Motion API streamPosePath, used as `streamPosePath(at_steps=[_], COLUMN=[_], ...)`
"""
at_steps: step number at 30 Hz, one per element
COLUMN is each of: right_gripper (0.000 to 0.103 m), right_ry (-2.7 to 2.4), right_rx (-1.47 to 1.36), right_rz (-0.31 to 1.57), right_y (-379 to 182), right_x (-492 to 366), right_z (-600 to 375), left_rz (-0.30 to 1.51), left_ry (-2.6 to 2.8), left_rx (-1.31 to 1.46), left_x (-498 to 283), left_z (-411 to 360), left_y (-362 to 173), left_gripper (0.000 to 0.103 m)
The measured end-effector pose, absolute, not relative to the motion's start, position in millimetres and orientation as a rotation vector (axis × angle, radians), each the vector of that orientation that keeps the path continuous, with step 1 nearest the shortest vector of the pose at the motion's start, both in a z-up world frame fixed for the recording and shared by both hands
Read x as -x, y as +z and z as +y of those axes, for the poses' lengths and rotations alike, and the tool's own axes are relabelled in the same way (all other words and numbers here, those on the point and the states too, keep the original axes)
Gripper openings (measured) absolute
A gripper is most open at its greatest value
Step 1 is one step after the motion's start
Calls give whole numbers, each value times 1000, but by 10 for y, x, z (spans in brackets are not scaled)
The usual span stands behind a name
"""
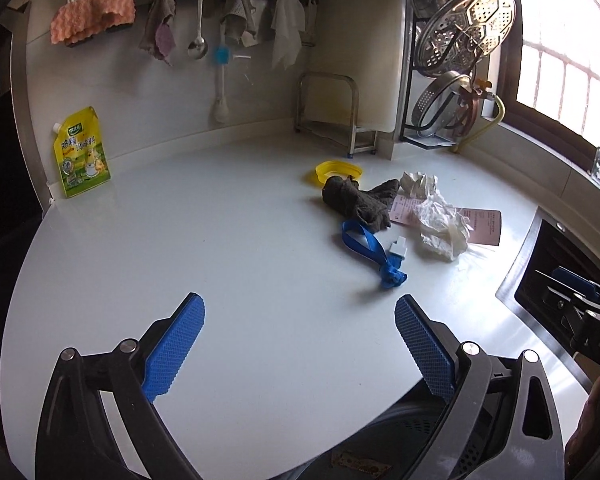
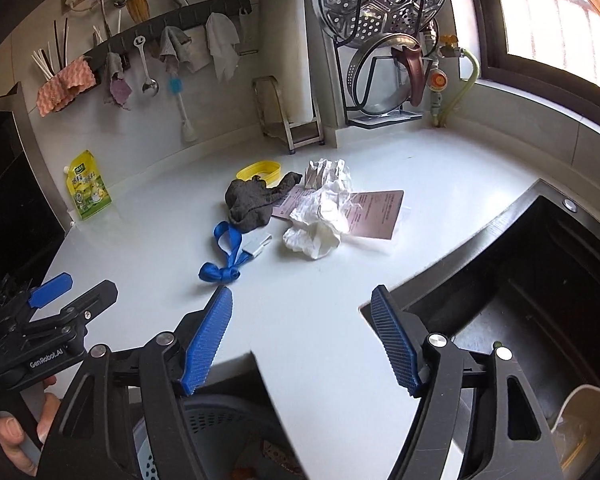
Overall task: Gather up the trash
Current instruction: 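Move both tools back toward the remaining trash on the counter, then reach the right tool to the white crumpled tissue and close on it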
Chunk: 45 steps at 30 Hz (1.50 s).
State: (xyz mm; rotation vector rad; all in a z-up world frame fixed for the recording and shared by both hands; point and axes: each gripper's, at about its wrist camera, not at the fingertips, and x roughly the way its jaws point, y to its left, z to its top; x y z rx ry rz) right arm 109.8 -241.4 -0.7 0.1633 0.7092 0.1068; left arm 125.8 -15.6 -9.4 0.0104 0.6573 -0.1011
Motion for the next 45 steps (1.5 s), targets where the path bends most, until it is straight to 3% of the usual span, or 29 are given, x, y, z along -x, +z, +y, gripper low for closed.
streamPosePath(at_steps=[13, 40, 42, 45], right_gripper=[69, 68, 66, 53], right_ry=[139, 46, 41, 40], right_rx=[-110, -25, -25, -20], right_rz=[770, 872, 878, 898], right_y=[-135, -428, -452, -494], right_x=[-1894, -2536, -2572, -2629], right_z=[-2271, -2233, -2227, -2211], left_rz=[703, 757, 760, 768], left_ry=[-56, -100, -100, -103], left_rx=[9, 37, 34, 43], left_x=[-1611, -1869, -1885, -1903], left_z=[-67, -138, -151, -157], left_y=[-227, -306, -314, -330], left_gripper=[95, 95, 95, 95])
